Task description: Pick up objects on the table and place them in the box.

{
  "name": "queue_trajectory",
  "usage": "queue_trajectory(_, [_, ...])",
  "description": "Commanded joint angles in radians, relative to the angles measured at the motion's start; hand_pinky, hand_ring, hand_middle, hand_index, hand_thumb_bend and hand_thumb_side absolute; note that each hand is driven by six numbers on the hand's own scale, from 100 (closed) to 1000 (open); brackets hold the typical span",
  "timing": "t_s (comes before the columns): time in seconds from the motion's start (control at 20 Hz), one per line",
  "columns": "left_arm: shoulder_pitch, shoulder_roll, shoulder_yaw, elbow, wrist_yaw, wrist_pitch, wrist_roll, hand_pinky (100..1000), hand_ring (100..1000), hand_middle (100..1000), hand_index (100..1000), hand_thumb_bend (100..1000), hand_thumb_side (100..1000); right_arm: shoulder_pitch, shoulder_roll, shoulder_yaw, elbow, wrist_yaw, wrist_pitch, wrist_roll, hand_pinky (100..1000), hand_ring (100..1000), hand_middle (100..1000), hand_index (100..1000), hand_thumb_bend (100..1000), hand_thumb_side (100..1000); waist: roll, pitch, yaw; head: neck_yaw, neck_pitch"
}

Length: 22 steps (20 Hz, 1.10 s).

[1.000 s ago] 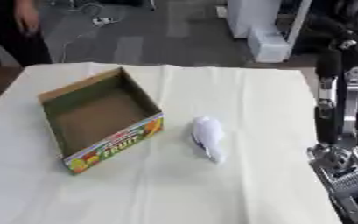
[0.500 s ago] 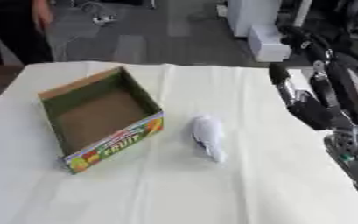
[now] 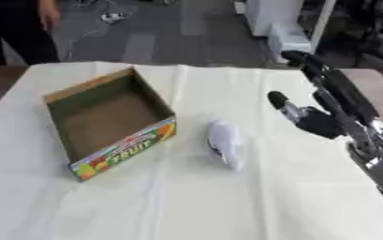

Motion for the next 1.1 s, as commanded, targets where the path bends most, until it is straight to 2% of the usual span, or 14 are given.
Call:
queue_trajectory(0.05, [-0.016, 0.023, 0.004, -0.017, 0.000, -0.001, -0.004, 686, 649, 781, 837, 235, 736, -0.030, -0.038, 0.016, -0.006, 0.022, -0.013, 0.047, 902, 874, 954, 1000, 502, 1000, -0.002, -0.010, 0.003, -0.009, -0.006])
queue_trajectory(0.2, [-0.018, 0.022, 0.002, -0.017, 0.002, -0.001, -0.006, 686, 649, 781, 837, 235, 736, -0.038, -0.037, 0.035, -0.011, 0.034, -0.026, 0.087, 909, 882, 964, 1000, 547, 989, -0.002, -0.011, 0.007, -0.010, -0.008])
queue_trajectory(0.45, [-0.017, 0.023, -0.002, -0.017, 0.006, -0.001, -0.012, 685, 649, 781, 837, 236, 737, -0.069, -0.035, 0.084, -0.007, 0.039, -0.049, 0.128, 909, 881, 956, 1000, 550, 989, -0.003, -0.013, 0.009, -0.014, -0.007])
queue_trajectory(0.75, [-0.016, 0.021, -0.004, -0.017, 0.010, -0.001, -0.017, 684, 648, 781, 837, 236, 737, -0.125, 0.003, 0.155, 0.015, 0.037, -0.060, 0.171, 914, 884, 961, 1000, 573, 990, -0.001, -0.016, 0.012, -0.029, -0.006])
queue_trajectory(1.0, [-0.014, 0.021, -0.004, -0.017, 0.011, 0.000, -0.019, 683, 647, 781, 837, 235, 738, -0.131, 0.008, 0.178, 0.019, 0.056, -0.063, 0.184, 919, 902, 979, 1000, 568, 1000, -0.002, -0.016, 0.012, -0.027, -0.006])
queue_trajectory(1.05, [-0.014, 0.021, -0.004, -0.017, 0.011, 0.000, -0.019, 683, 647, 781, 837, 242, 733, -0.132, 0.004, 0.184, 0.016, 0.055, -0.064, 0.184, 922, 904, 982, 1000, 689, 1000, -0.002, -0.016, 0.011, -0.028, -0.004])
queue_trajectory(1.1, [-0.013, 0.021, -0.004, -0.017, 0.011, 0.000, -0.019, 682, 647, 781, 837, 235, 738, -0.132, -0.003, 0.194, 0.011, 0.051, -0.066, 0.189, 925, 906, 985, 1000, 576, 1000, -0.002, -0.016, 0.011, -0.031, -0.002])
